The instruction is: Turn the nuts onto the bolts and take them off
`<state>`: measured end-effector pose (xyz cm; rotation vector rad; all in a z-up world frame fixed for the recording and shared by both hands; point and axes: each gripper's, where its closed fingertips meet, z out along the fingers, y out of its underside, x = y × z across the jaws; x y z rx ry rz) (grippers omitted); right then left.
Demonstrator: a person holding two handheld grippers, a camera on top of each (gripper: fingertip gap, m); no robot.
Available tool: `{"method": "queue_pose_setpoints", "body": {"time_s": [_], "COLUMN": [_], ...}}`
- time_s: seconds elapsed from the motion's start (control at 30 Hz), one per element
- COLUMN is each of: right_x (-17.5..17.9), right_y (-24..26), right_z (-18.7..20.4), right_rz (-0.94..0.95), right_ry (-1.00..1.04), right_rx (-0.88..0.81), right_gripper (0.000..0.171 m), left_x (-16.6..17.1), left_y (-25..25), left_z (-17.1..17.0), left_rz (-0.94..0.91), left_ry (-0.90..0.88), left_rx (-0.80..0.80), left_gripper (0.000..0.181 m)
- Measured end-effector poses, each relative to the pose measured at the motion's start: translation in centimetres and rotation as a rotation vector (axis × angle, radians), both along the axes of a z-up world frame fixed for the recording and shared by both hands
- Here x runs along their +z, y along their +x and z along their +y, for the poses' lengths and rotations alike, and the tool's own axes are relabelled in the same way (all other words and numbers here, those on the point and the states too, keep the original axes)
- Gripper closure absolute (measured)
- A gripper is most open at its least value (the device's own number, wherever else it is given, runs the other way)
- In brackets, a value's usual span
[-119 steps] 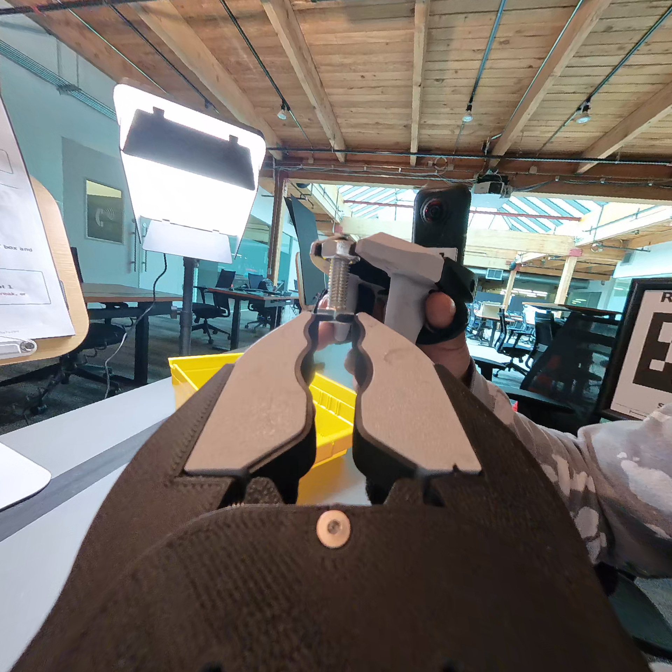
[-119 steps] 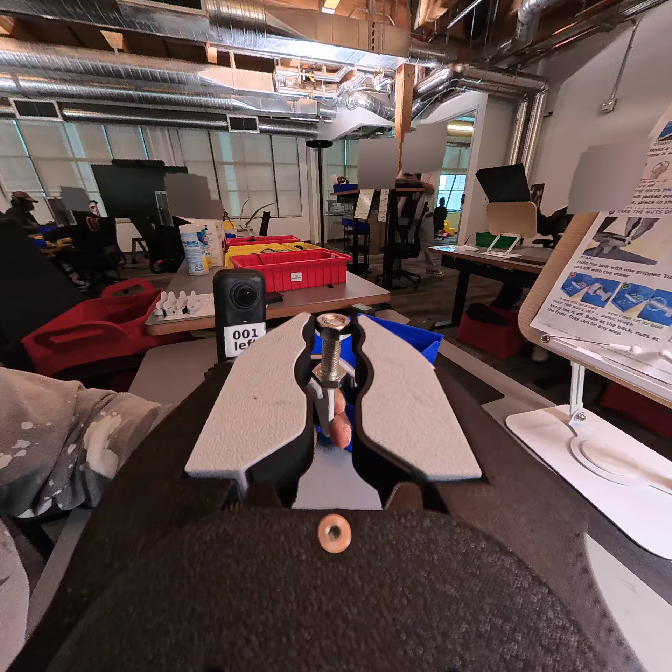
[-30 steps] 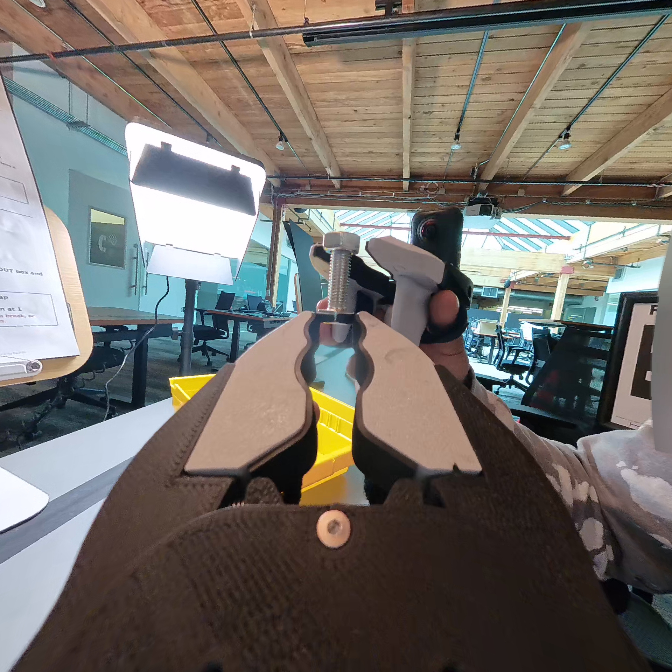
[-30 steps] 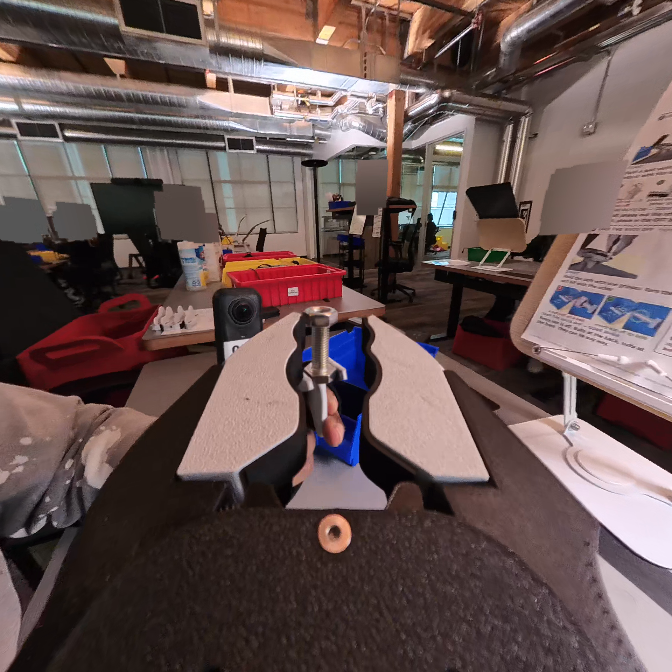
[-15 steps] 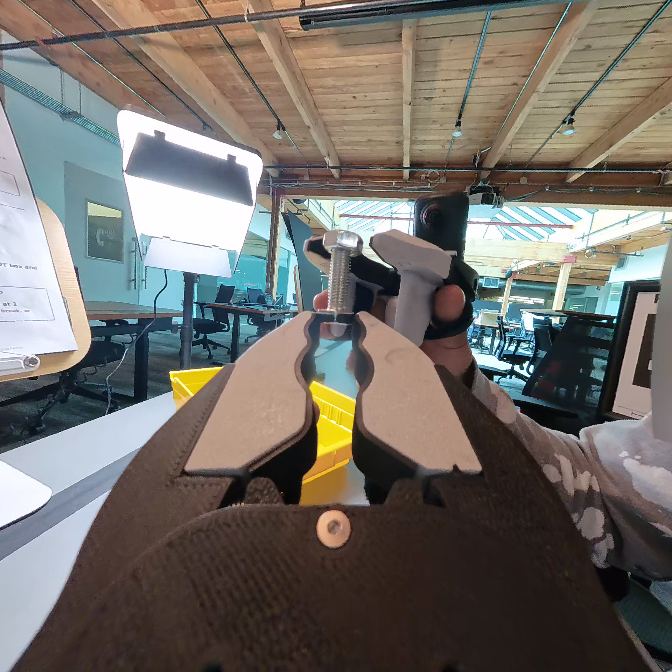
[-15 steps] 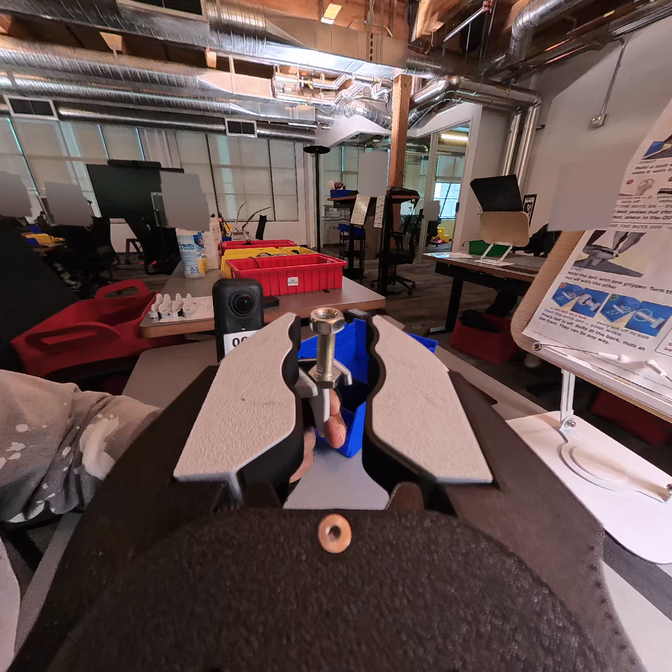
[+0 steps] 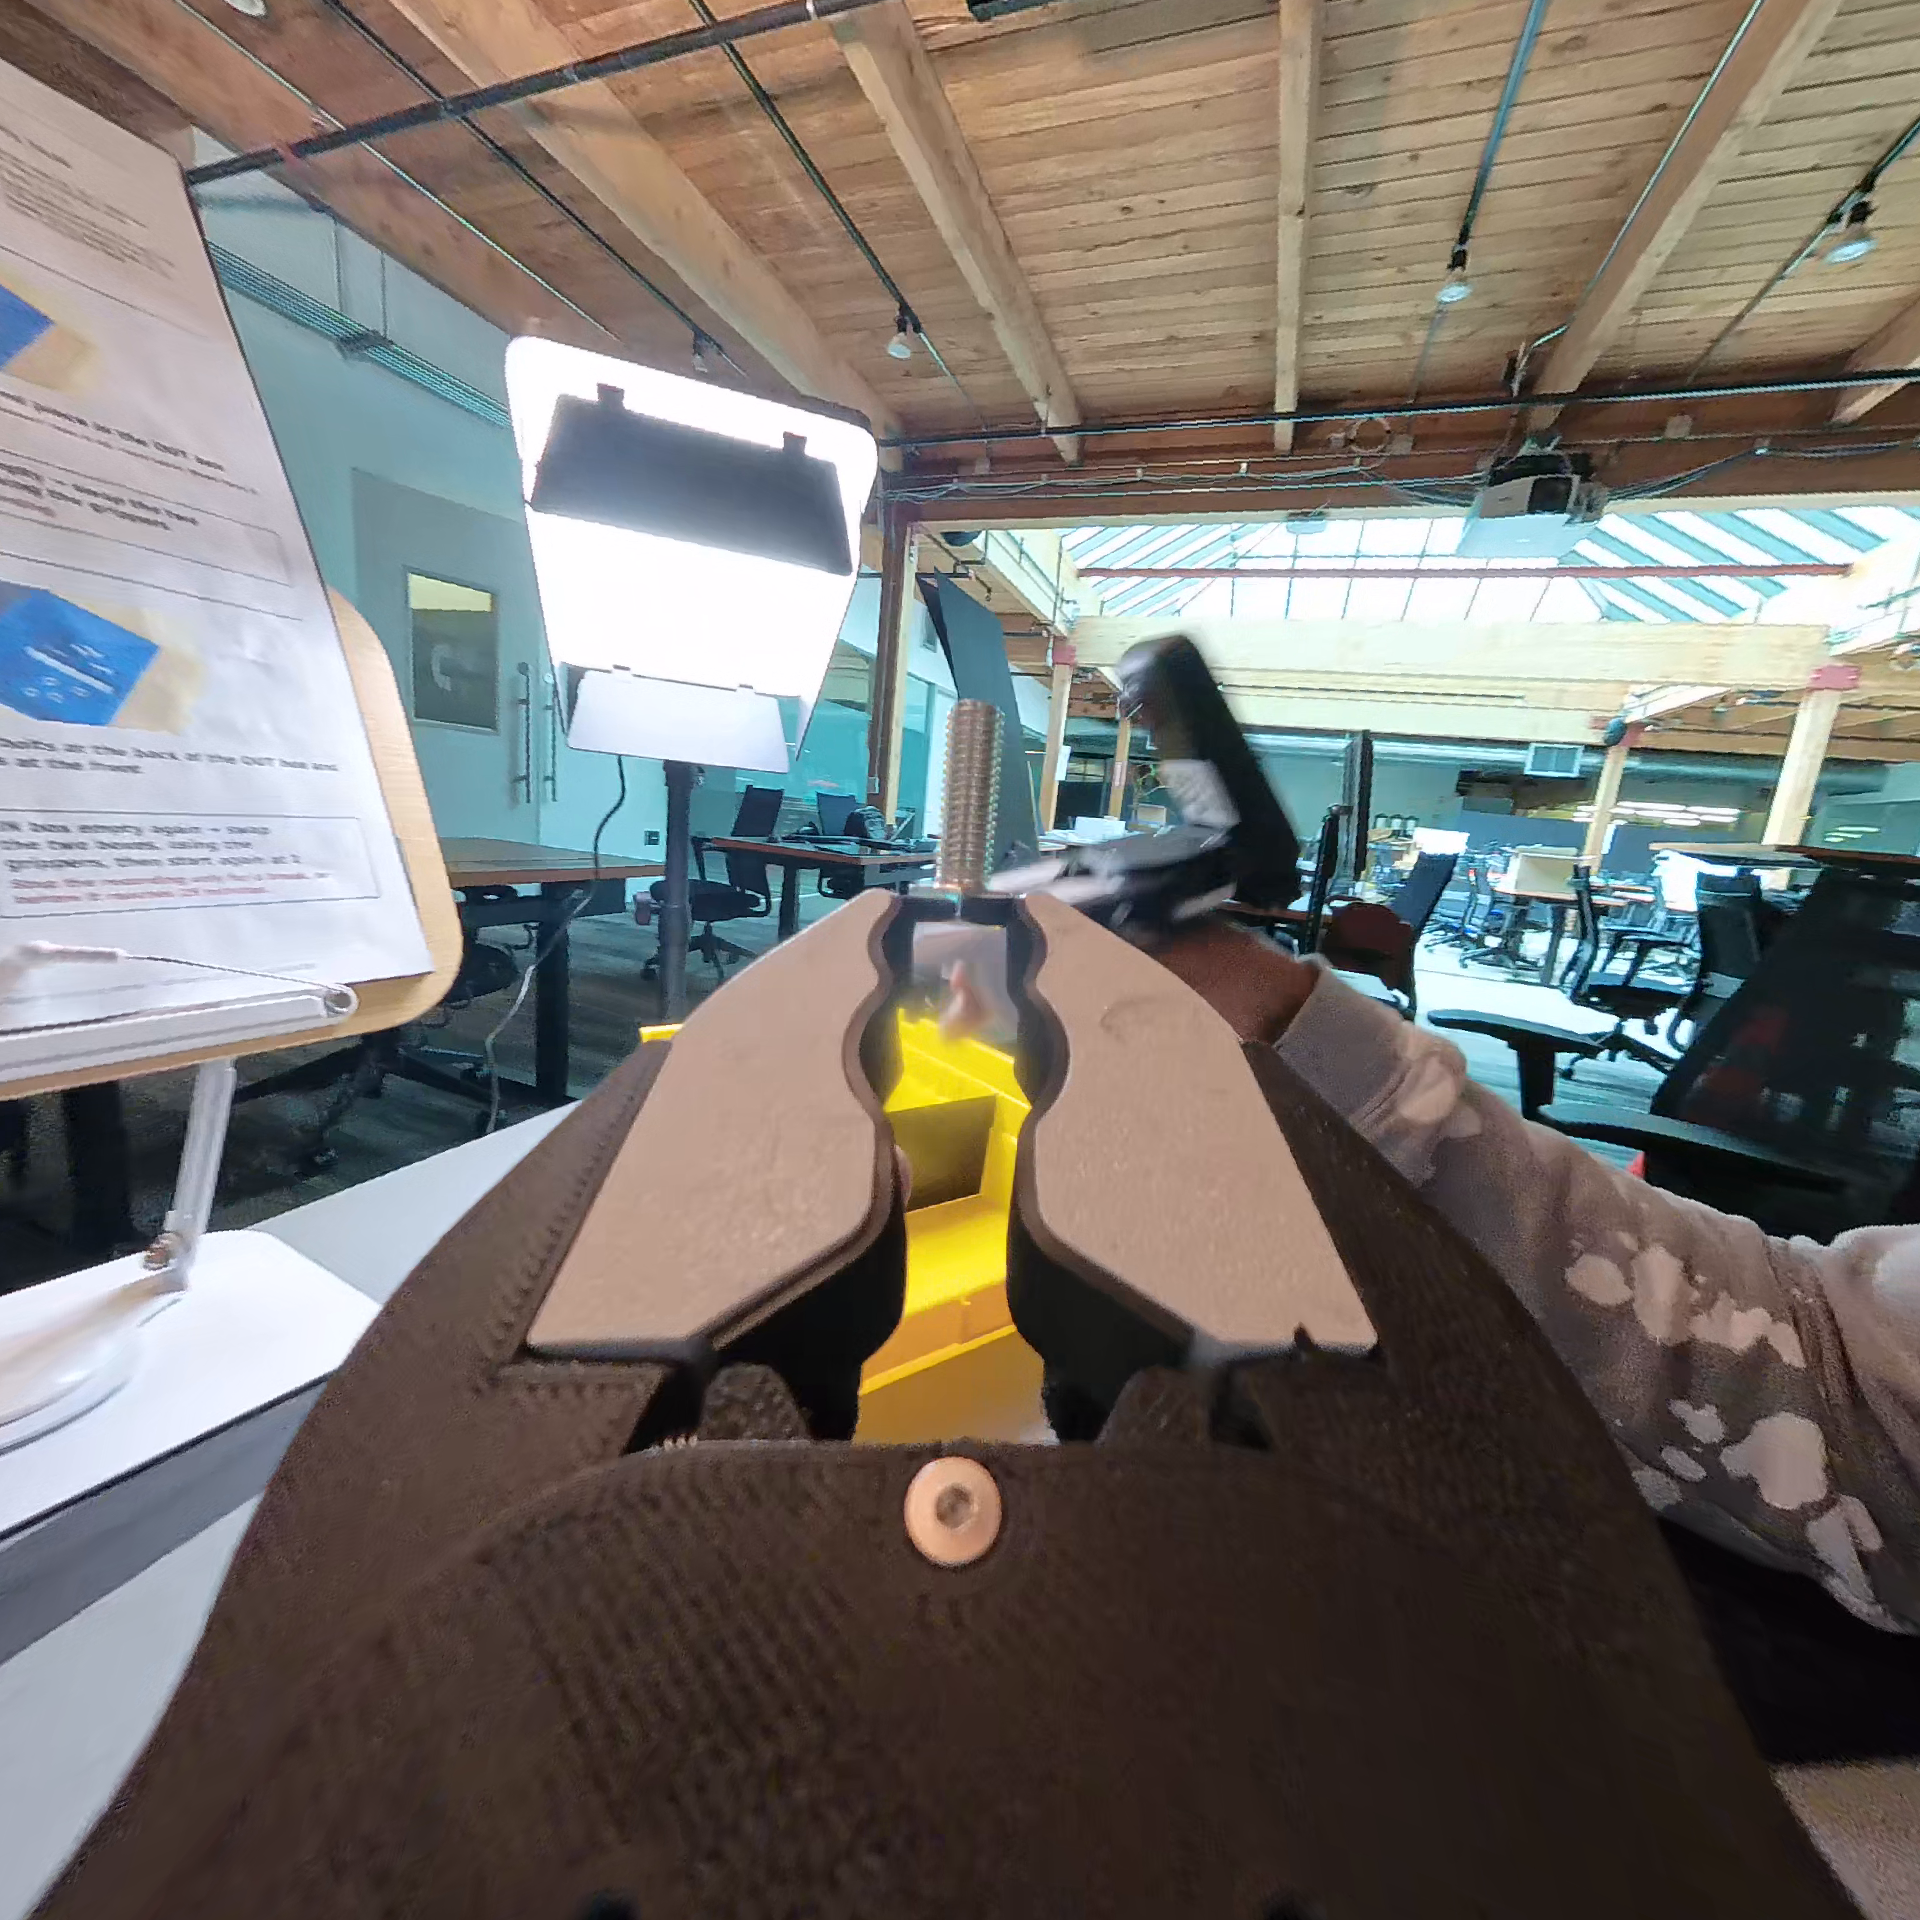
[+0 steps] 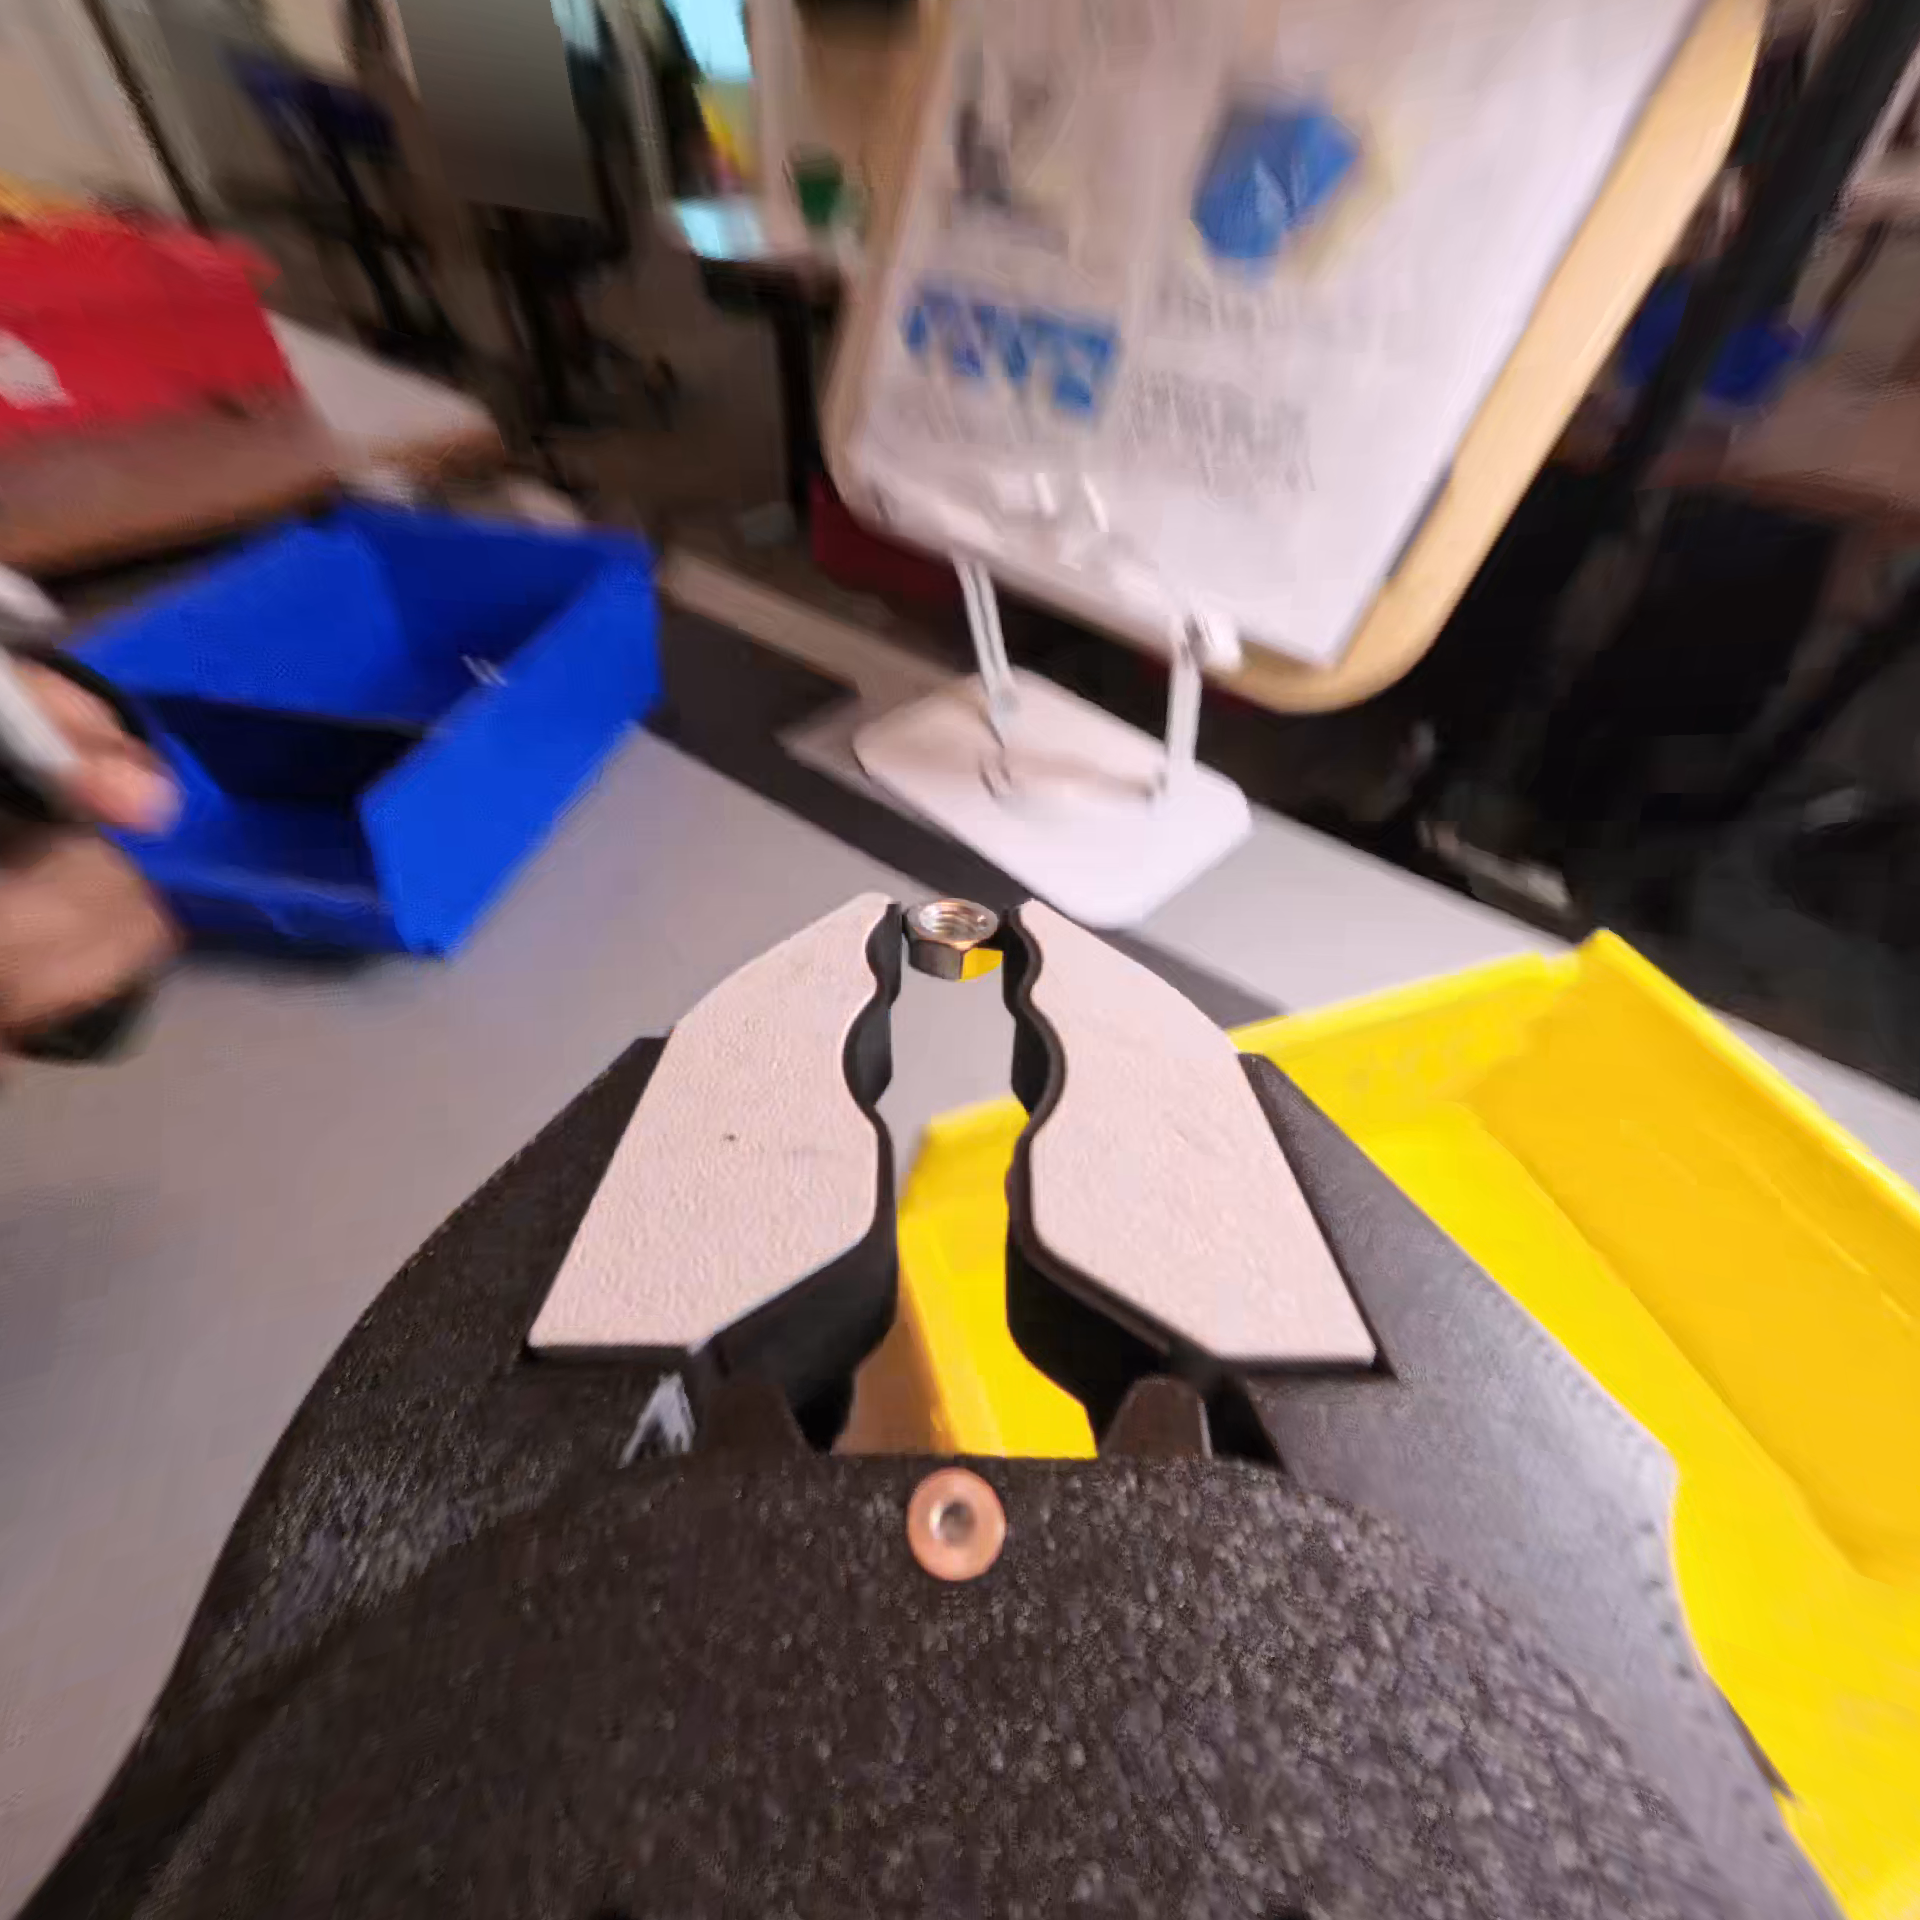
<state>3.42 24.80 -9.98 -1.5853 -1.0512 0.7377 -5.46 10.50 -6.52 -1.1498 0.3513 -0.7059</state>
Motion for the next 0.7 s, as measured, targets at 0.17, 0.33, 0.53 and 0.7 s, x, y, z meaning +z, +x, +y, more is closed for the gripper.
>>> {"method": "queue_pose_setpoints", "body": {"time_s": [0.17, 0.33, 0.53, 0.7], "right_x": [-13.4, -19.3, -20.1, -14.6], "right_y": [2.2, 2.9, 4.3, 3.4], "right_z": [7.1, 9.8, 9.7, 8.7], "right_rz": [-0.407, -0.612, -0.677, -0.447], "right_ry": [-0.156, -0.213, -0.258, -0.190], "right_rx": [-0.224, -0.273, -0.258, -0.183], "right_gripper": [0.153, 0.153, 0.145, 0.138], "left_x": [1.5, 1.3, -0.8, -3.6], "left_y": [-1.6, -2.5, -1.8, -0.4], "left_z": [-0.5, 0.0, 1.2, 2.3], "left_rz": [0.008, 0.018, 0.064, 0.160], "left_ry": [0.026, -0.009, -0.085, -0.184], "left_rx": [0.040, 0.064, 0.041, -0.003], "left_gripper": [0.163, 0.163, 0.163, 0.163]}}
